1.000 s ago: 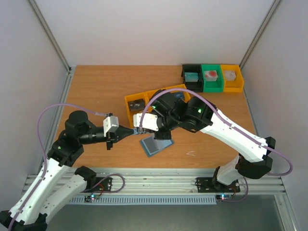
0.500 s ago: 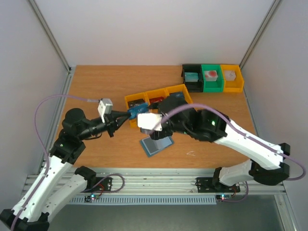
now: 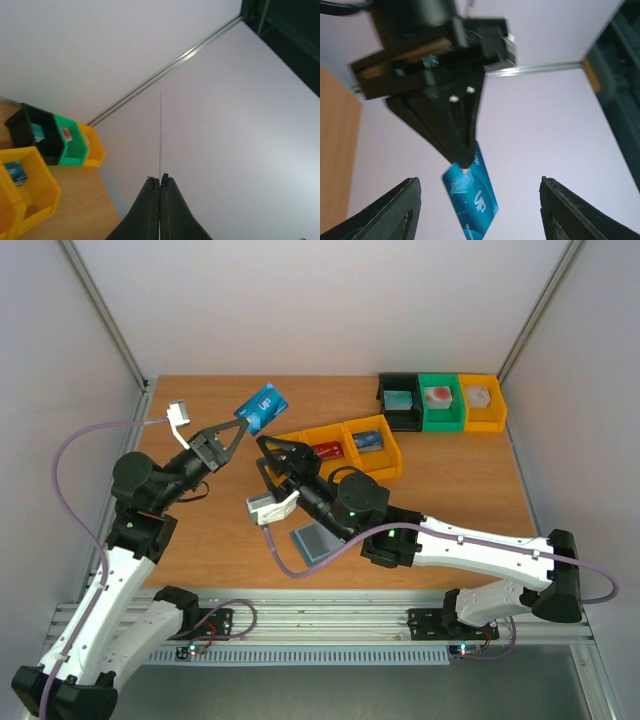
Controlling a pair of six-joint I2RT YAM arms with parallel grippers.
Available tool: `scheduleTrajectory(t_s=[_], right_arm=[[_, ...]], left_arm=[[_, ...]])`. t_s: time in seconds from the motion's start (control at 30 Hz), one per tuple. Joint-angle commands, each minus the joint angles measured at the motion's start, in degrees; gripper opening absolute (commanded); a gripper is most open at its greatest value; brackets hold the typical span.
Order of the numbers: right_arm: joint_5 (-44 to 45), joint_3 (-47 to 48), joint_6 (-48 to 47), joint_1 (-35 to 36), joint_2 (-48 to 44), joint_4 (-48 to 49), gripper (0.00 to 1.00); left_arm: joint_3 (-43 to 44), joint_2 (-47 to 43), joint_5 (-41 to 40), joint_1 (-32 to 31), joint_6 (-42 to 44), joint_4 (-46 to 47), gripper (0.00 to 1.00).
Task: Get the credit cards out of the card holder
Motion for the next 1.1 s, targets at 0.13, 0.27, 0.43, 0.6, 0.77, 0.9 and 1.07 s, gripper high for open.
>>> scheduleTrajectory(t_s=[0.13, 0.27, 0.43, 0.6, 0.77, 0.9, 1.07], right_arm=[[-0.73, 0.66, -26.56, -3.89, 1.54, 14.99, 0.66], [-2.2, 1.53, -27.06, -6.08, 2.71, 16.05, 0.63], [-3.66, 2.84, -28.13, -7.23, 5.47, 16.56, 0.54], [-5.35, 3.65, -28.84, -8.3, 8.04, 22.02, 0.29], [-5.14, 4.3, -29.36, -8.39, 8.78, 21.59, 0.31], [-5.38, 4.16, -29.15, -9.03, 8.95, 21.72, 0.16], [-5.6, 4.13, -28.86, -9.27, 8.88, 22.4, 0.01]], left_arm=[[2.6, -0.86, 3.0, 0.21, -3.79, 7.44, 0.0], [2.5, -1.08, 4.84, 0.1, -2.62, 8.18, 0.0], [2.62, -1.11, 5.63, 0.12, -2.27, 8.19, 0.0], [2.32, -1.54, 5.88, 0.09, -1.5, 6.7, 0.0], [1.84, -1.63, 5.6, 0.13, -1.79, 7.09, 0.0], [1.85, -1.37, 6.21, 0.14, -1.61, 7.84, 0.0], [1.49, -1.47, 5.73, 0.06, -1.71, 7.2, 0.0]])
